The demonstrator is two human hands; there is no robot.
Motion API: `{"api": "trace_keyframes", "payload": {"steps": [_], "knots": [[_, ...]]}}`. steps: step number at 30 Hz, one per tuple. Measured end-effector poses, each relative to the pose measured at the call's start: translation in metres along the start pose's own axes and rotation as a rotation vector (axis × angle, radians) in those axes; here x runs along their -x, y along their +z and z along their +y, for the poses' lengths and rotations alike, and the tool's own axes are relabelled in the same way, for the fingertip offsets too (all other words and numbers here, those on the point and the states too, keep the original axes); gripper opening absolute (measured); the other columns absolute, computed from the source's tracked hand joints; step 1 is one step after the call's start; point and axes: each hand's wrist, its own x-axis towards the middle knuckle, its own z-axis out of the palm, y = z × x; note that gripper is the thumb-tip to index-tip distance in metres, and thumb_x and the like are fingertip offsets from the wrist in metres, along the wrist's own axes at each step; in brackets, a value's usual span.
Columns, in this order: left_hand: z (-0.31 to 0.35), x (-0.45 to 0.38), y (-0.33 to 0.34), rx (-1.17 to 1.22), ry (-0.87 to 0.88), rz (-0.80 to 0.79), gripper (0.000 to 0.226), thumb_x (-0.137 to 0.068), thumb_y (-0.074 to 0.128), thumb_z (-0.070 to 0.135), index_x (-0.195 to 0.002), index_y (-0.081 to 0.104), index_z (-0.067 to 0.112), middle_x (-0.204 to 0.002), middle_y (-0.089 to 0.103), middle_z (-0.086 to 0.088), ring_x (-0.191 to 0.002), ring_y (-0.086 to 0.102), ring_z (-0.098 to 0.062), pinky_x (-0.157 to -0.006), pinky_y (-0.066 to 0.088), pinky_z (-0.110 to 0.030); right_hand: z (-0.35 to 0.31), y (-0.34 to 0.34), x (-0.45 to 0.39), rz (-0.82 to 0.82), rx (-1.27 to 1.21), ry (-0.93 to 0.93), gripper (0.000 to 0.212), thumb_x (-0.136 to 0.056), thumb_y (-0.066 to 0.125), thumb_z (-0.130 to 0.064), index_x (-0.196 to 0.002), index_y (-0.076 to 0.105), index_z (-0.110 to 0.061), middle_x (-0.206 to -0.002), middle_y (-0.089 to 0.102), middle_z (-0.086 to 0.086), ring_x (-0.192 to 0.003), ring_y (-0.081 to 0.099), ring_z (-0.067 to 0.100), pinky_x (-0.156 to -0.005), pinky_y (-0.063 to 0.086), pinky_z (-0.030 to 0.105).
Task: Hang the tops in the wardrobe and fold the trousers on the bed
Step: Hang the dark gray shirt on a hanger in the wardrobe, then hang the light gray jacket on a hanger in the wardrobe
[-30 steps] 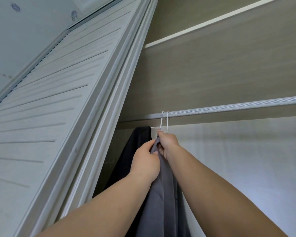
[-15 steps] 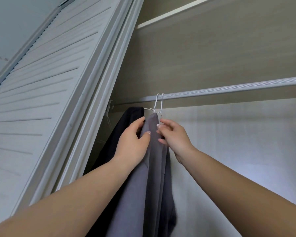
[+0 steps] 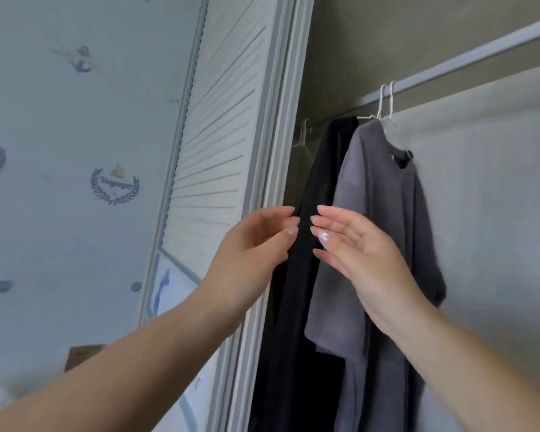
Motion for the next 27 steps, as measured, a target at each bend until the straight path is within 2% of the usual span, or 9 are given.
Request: {"api": "trace_keyframes", "payload": {"steps": [4, 7, 10, 14, 16, 18, 22, 27], "knots": [[0.018, 0.093, -0.063, -0.097, -0.106, 0.145, 0.023, -0.081, 0.069, 0.026, -0.104, 0.069, 0.028, -0.103, 0.072, 0.005, -0.099, 0.067, -0.009, -0.087, 0.055, -0.032, -0.002, 0.066, 0.061, -0.128, -0.179, 0.087, 0.029, -0.086, 0.064, -0.012, -0.106, 0.066, -0.032, -0.107, 0.069, -0.010, -0.105, 0.064, 0.007, -0.094, 0.051, 0.036], [0.034, 0.159, -0.105, -0.161, -0.173, 0.294, 0.019, -0.086, 0.065, 0.015, -0.101, 0.069, 0.026, -0.100, 0.073, 0.003, -0.098, 0.067, -0.012, -0.088, 0.054, -0.032, -0.007, 0.124, 0.113, -0.218, -0.290, 0.138, 0.029, -0.085, 0.065, -0.007, -0.106, 0.066, -0.028, -0.106, 0.069, -0.008, -0.104, 0.064, 0.010, -0.097, 0.049, 0.043], [0.063, 0.236, -0.153, -0.259, -0.209, 0.442, 0.021, -0.088, 0.065, 0.013, -0.103, 0.067, 0.027, -0.101, 0.073, 0.005, -0.098, 0.067, -0.011, -0.088, 0.053, -0.030, -0.026, 0.195, 0.166, -0.392, -0.387, 0.206, 0.031, -0.087, 0.063, -0.006, -0.104, 0.066, -0.031, -0.107, 0.069, -0.010, -0.106, 0.063, 0.009, -0.098, 0.047, 0.044], [0.112, 0.341, -0.208, -0.423, -0.304, 0.570, 0.026, -0.079, 0.066, 0.026, -0.105, 0.066, 0.030, -0.104, 0.073, 0.006, -0.099, 0.067, -0.008, -0.087, 0.053, -0.025, -0.064, 0.275, 0.238, -0.589, -0.502, 0.267, 0.027, -0.087, 0.065, -0.010, -0.107, 0.064, -0.027, -0.108, 0.068, -0.010, -0.106, 0.063, 0.006, -0.096, 0.050, 0.037], [0.137, 0.397, -0.235, -0.473, -0.361, 0.641, 0.022, -0.084, 0.067, 0.021, -0.104, 0.066, 0.031, -0.103, 0.073, 0.005, -0.098, 0.066, -0.009, -0.087, 0.051, -0.027, -0.089, 0.311, 0.272, -0.690, -0.557, 0.264, 0.027, -0.084, 0.066, -0.013, -0.106, 0.064, -0.028, -0.107, 0.068, -0.011, -0.106, 0.062, 0.007, -0.093, 0.050, 0.030], [0.173, 0.473, -0.263, -0.528, -0.440, 0.780, 0.022, -0.089, 0.064, 0.010, -0.105, 0.066, 0.026, -0.101, 0.073, 0.004, -0.095, 0.066, -0.008, -0.085, 0.047, -0.028, -0.125, 0.358, 0.324, -0.827, -0.595, 0.292, 0.028, -0.084, 0.066, -0.014, -0.106, 0.064, -0.031, -0.108, 0.068, -0.013, -0.107, 0.062, 0.006, -0.089, 0.049, 0.026], [0.245, 0.597, -0.290, -0.557, -0.549, 0.995, 0.022, -0.088, 0.063, 0.005, -0.102, 0.065, 0.022, -0.095, 0.074, 0.005, -0.089, 0.065, -0.007, -0.084, 0.048, -0.025, -0.197, 0.429, 0.417, -1.014, -0.653, 0.353, 0.026, -0.085, 0.066, -0.015, -0.104, 0.064, -0.033, -0.108, 0.067, -0.010, -0.106, 0.062, 0.005, -0.095, 0.047, 0.027], [0.328, 0.722, -0.301, -0.563, -0.608, 1.272, 0.021, -0.089, 0.062, 0.004, -0.106, 0.065, 0.015, -0.096, 0.073, 0.002, -0.089, 0.065, -0.006, -0.084, 0.050, -0.023, -0.277, 0.503, 0.521, -1.269, -0.725, 0.394, 0.027, -0.087, 0.066, -0.010, -0.101, 0.062, -0.032, -0.107, 0.065, -0.011, -0.102, 0.061, 0.003, -0.095, 0.047, 0.026]]}}
